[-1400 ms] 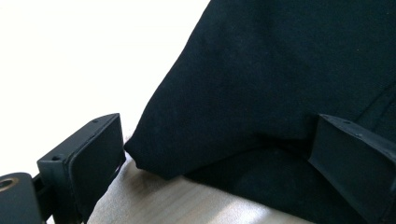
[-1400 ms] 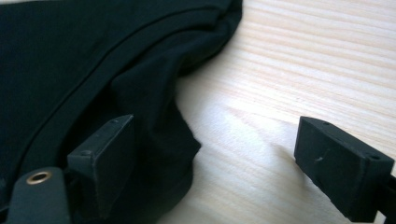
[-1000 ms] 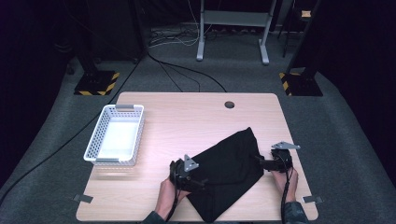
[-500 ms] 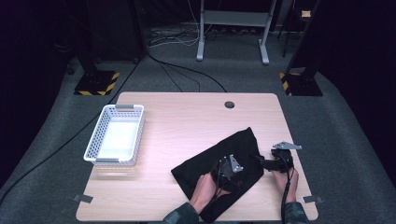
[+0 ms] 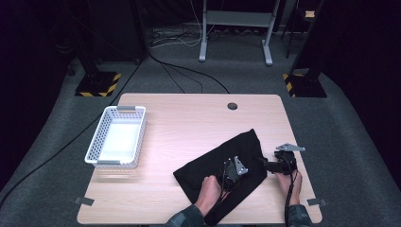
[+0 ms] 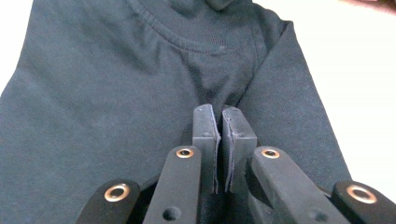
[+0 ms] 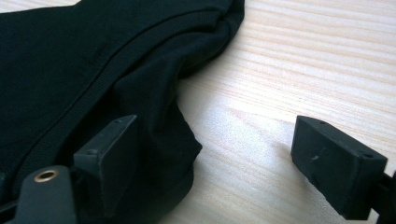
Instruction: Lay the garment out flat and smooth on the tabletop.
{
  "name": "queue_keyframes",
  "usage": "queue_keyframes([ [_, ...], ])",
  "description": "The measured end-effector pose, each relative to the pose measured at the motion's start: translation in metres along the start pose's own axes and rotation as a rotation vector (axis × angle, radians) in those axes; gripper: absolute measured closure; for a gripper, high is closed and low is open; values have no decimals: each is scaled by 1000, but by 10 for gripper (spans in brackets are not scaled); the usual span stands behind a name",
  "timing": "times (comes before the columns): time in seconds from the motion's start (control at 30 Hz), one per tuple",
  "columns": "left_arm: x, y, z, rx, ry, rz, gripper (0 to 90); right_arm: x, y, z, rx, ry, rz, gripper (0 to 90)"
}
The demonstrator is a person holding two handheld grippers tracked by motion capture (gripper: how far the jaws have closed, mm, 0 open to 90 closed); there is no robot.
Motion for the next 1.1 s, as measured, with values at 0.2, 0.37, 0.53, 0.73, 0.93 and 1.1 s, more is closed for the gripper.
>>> queue_keyframes([
  [0.2,4,-9,-5,2,19,-13,860,0,0,0,0,-4,-1,147],
  [0.37,8,-26,-17,20,50,-40,861,0,0,1,-4,-6,-2,148],
  [0.53,8,-51,-25,14,69,-101,861,0,0,1,-6,-6,-3,148],
  [0.73,9,-79,-32,-5,99,-190,861,0,0,1,-3,-6,-6,148],
  [0.93,12,-101,-37,17,95,-213,861,0,0,1,-5,-7,-6,149],
  [1.1,15,-123,-40,53,70,-217,861,0,0,1,-5,-7,-6,150],
])
Point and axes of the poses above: each handheld gripper's, and its own axes: z roughly forward along the jaws, x roughly out of its top, y roughly to its right, the point moved 10 cm from there along z, roughly forward along the jaws, and after that the axes turned 8 degrees about -y, right-handed, at the moved point
